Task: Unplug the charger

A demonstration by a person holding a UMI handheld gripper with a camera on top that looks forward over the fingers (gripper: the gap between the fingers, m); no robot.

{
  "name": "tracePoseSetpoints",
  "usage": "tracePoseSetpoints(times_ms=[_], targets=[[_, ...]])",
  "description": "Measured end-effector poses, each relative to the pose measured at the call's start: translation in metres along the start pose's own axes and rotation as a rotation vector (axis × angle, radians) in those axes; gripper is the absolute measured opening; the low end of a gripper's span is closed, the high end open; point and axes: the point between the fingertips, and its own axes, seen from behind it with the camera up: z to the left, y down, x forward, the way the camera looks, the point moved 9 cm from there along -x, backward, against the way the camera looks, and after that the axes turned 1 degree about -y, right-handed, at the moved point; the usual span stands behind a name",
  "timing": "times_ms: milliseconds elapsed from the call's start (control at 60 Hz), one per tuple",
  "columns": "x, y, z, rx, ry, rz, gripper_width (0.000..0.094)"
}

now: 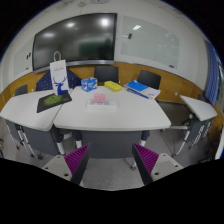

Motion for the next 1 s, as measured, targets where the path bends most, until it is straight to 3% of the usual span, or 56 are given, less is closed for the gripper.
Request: tracePoseSetpoints(times_ms=[383, 717, 1000], targets=[[0.131, -0.086, 0.044, 0.011, -0.102, -0.190, 0.0856], [0.283, -0.132, 0.067, 0.083, -0.083, -0.235, 0.0859], [0.349, -0.155, 0.072, 0.085, -0.080, -0.279, 0.0874]])
